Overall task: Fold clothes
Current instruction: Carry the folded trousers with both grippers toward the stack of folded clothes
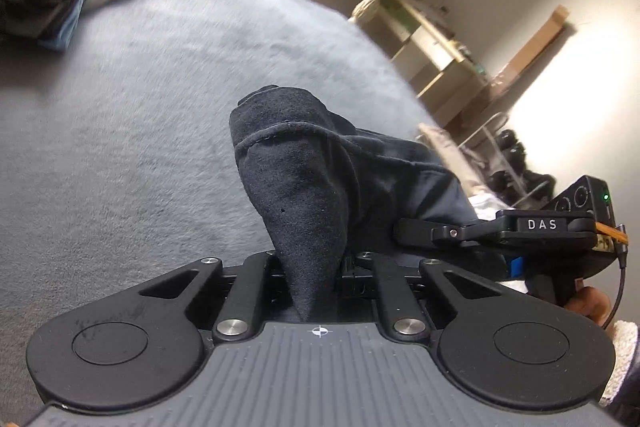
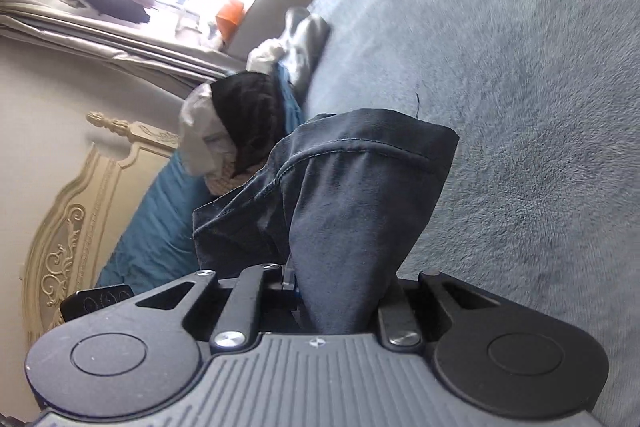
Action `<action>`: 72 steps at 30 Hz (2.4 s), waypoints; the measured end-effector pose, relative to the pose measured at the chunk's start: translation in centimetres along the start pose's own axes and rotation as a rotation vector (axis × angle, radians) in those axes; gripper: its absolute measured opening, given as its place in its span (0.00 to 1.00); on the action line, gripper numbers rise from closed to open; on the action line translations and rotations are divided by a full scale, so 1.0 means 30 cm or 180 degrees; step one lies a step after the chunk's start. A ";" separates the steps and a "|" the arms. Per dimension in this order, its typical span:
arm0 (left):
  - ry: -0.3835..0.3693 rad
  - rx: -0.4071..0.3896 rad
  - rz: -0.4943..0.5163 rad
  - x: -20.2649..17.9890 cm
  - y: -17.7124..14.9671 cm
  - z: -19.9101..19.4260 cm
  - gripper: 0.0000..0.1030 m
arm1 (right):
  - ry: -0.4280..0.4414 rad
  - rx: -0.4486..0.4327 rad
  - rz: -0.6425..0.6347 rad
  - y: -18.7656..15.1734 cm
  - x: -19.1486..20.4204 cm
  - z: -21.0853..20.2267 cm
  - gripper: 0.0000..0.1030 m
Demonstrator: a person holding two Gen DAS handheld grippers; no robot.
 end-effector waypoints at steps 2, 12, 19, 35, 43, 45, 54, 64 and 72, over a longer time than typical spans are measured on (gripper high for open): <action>-0.0037 -0.0085 0.0040 -0.032 -0.001 -0.047 0.09 | 0.0004 -0.0074 -0.0061 -0.018 0.047 -0.040 0.15; -0.0260 -0.0479 0.0283 -0.209 -0.026 -0.298 0.09 | 0.0018 -0.0464 -0.0444 -0.140 0.330 -0.265 0.15; -0.0482 -0.0631 0.0613 -0.356 -0.099 -0.413 0.09 | 0.0002 -0.0862 -0.0519 -0.291 0.444 -0.432 0.15; -0.1143 -0.0356 0.1156 -0.903 -0.240 -0.276 0.09 | -0.0338 -0.1572 -0.0691 -0.445 0.392 -1.046 0.15; -0.1384 -0.0091 0.1092 -1.231 -0.259 0.033 0.09 | -0.0674 -0.1623 -0.0718 -0.281 0.238 -1.392 0.15; -0.1435 0.0007 0.1040 -1.296 -0.275 0.120 0.09 | -0.0714 -0.1572 -0.0689 -0.221 0.169 -1.460 0.15; -0.1440 0.0564 0.0755 -1.411 -0.266 0.581 0.09 | -0.0863 -0.1212 -0.0401 0.090 -0.196 -1.600 0.15; -0.1051 0.0841 0.0674 -1.342 -0.176 0.952 0.09 | -0.0862 -0.0703 -0.0157 0.392 -0.585 -1.488 0.15; -0.0749 0.1140 0.0562 -1.290 -0.164 1.170 0.09 | -0.1127 -0.0413 -0.0147 0.550 -0.817 -1.329 0.16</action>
Point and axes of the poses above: each gripper's, at about its wrist camera, not at the fingertips, and z roughly the way its jaws point, x to its left, y to its top, the point moved 2 cm from there along z, roughly the way its jaws point, and after that the axes turned 9 degrees about y, right-handed, at the moved point
